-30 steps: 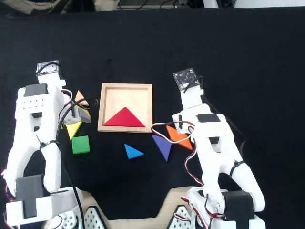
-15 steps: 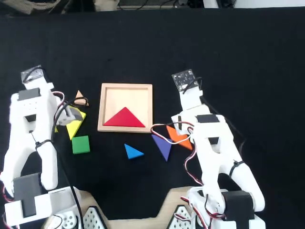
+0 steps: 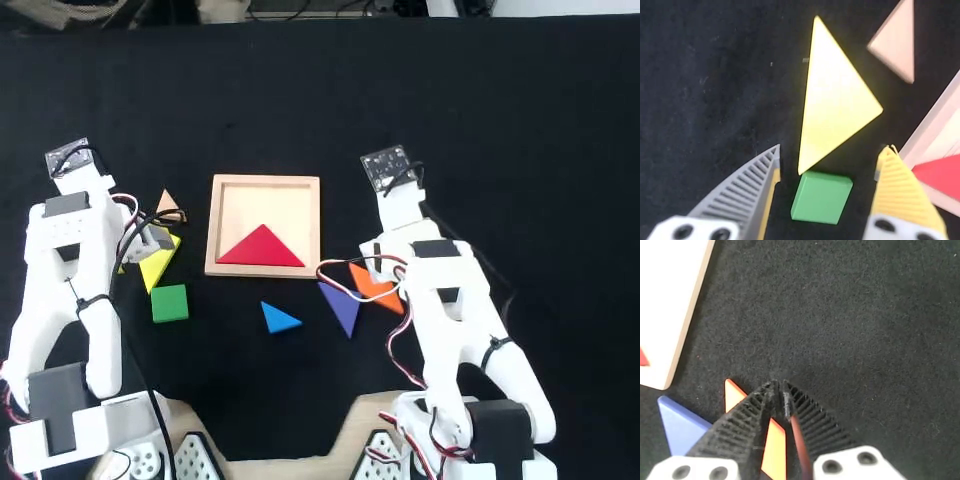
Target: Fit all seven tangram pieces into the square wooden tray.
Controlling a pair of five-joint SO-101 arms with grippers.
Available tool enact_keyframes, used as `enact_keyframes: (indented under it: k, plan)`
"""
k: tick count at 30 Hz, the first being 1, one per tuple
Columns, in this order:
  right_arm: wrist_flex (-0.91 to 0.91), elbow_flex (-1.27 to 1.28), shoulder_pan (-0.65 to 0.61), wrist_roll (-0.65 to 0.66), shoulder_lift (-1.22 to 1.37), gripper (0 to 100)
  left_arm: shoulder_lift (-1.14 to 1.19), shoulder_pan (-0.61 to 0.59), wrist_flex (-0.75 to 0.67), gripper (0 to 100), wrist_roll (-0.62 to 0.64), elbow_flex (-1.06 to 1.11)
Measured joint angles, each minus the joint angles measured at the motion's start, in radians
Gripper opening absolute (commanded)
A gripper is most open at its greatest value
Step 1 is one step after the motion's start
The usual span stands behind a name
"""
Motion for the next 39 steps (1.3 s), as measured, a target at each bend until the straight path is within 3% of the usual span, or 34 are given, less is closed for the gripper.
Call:
enact_keyframes:
  k: [21,39]
  plan:
    - [0.000,0.000,0.000,0.000,0.000,1.1,0.011,0.021,-0.064,30,-0.046,0.040]
    - [-0.068,0.035,-0.002,0.000,0.000,1.1,0.324,0.023,-0.071,30,0.000,-0.109]
